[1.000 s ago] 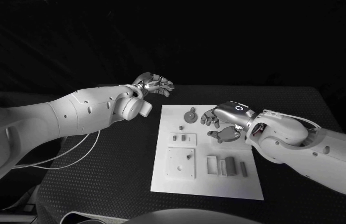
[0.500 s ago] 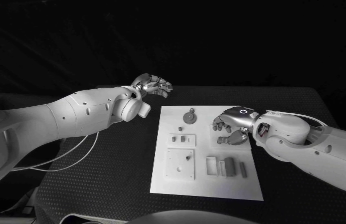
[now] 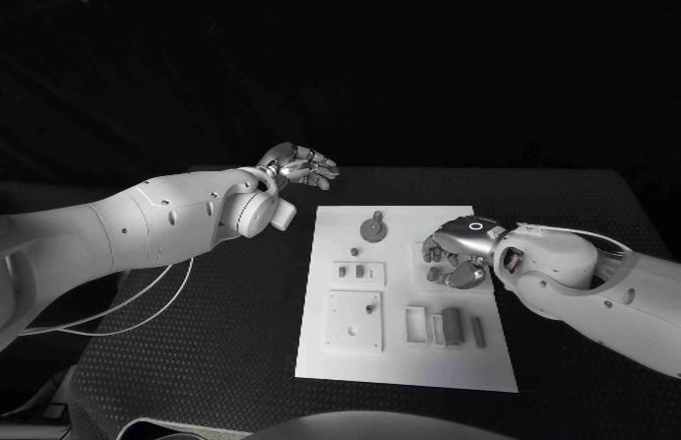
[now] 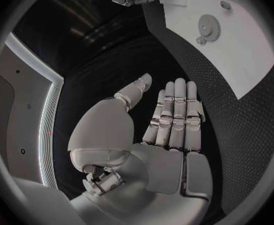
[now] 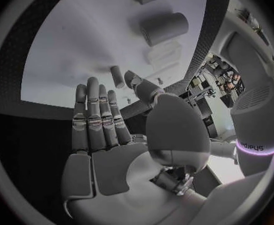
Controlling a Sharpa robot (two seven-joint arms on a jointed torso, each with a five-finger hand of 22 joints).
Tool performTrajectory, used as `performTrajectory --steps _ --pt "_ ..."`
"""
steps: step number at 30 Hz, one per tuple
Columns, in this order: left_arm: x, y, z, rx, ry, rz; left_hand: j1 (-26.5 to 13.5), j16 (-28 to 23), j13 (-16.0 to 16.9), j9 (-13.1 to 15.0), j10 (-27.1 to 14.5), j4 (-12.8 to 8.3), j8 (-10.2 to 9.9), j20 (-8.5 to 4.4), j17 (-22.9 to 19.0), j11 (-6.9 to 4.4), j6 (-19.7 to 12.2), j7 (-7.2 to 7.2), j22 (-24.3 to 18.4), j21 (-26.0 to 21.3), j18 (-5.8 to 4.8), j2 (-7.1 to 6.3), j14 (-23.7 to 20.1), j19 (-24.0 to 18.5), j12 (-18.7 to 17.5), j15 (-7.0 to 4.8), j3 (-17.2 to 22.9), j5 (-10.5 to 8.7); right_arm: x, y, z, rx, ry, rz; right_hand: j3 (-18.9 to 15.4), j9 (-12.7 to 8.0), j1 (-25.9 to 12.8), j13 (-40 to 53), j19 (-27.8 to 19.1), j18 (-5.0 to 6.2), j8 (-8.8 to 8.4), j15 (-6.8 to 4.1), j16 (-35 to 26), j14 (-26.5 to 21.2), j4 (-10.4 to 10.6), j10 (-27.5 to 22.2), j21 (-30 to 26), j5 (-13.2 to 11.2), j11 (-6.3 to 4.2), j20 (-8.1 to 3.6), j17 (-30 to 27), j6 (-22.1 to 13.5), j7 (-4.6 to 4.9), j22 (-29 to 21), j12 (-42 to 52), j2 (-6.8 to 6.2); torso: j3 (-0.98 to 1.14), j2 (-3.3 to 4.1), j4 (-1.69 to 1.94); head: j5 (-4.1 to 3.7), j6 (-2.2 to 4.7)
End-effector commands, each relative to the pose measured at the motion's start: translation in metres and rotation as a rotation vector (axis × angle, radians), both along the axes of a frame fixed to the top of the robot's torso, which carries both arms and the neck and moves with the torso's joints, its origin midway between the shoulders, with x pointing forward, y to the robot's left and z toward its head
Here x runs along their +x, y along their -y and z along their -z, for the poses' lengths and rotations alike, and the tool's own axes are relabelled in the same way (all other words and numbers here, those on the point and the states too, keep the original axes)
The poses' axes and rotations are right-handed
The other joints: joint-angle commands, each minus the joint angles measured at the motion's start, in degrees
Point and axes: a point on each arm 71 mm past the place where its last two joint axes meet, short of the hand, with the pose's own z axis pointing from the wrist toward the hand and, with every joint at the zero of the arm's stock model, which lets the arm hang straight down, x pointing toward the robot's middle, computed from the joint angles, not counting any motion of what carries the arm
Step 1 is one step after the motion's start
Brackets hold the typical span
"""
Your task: Assemble the parts on the task board
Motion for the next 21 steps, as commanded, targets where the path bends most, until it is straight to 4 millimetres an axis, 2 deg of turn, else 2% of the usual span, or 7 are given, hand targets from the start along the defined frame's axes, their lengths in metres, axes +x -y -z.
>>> performTrajectory --steps 1,7,17,21 --pt "0.0001 0.0024 -0.0017 -0.013 0.01 0.013 -0.7 -0.3 -0.1 -0.1 -0.2 0.1 0.3 -0.04 0.1 -0.24 -0.3 -0.15 -0.1 0.2 -0.25 0.04 0.4 0.3 0.1 -0.15 -0.4 0.16 -0.0015 -0.0012 0.0056 -0.022 -0.005 -0.013 0.2 0.1 0.4 0.2 0.2 1.19 0.39 -0.35 0.4 -0.1 -0.2 0.5 -0.1 -0.2 -0.33 0.05 0.2 0.7 0.13 0.1 0.2 0.66 -0.05 0.01 -0.02 -0.04 -0.1" --pt "0.0001 0.0028 -0.0017 -0.013 0.01 0.014 -0.7 -0.4 -0.1 -0.1 -0.2 0.1 0.3 -0.04 0.1 -0.24 -0.3 -0.15 -0.1 0.2 -0.25 0.07 0.4 0.3 0.1 -0.14 -0.4 0.16 -0.0056 -0.0075 0.0103 -0.008 -0.019 -0.03 -0.1 0.3 0.4 1.1 1.2 1.19 1.02 -1.16 1.0 0.9 -1.1 3.3 0.1 -0.2 -1.49 -0.29 0.6 1.8 0.27 0.6 1.7 2.93 -0.03 -0.01 0.01 0.03 -0.27" --pt "0.0001 0.0026 -0.0016 -0.013 0.008 0.015 -0.8 -0.4 -0.1 -0.1 -0.2 0.1 0.3 -0.04 0.2 -0.24 -0.3 -0.14 -0.1 0.2 -0.26 0.1 0.4 0.3 0.1 -0.14 -0.4 0.16 -0.0068 -0.0097 0.0131 -0.01 -0.027 -0.038 -0.1 0.4 0.0 1.5 2.0 1.19 1.72 -1.56 1.2 1.6 -1.8 4.8 0.1 -0.2 -2.14 -0.54 0.8 3.4 0.05 0.9 2.3 4.83 -0.07 0.01 -0.03 0.07 -0.43" --pt "-0.0001 0.0029 -0.0016 -0.014 0.008 0.016 -0.8 -0.4 -0.1 -0.1 -0.2 0.2 0.3 -0.04 0.2 -0.24 -0.3 -0.15 -0.1 0.3 -0.26 0.11 0.4 0.3 0.1 -0.14 -0.4 0.17 -0.0059 -0.0097 0.0127 -0.008 -0.006 -0.035 0.2 0.4 0.3 1.8 2.7 1.19 2.1 -1.89 1.6 2.4 -2.6 5.8 0.3 -0.2 -2.57 -0.86 1.0 4.3 -0.28 1.2 2.6 6.77 -0.06 0.0 -0.01 0.08 -0.51"
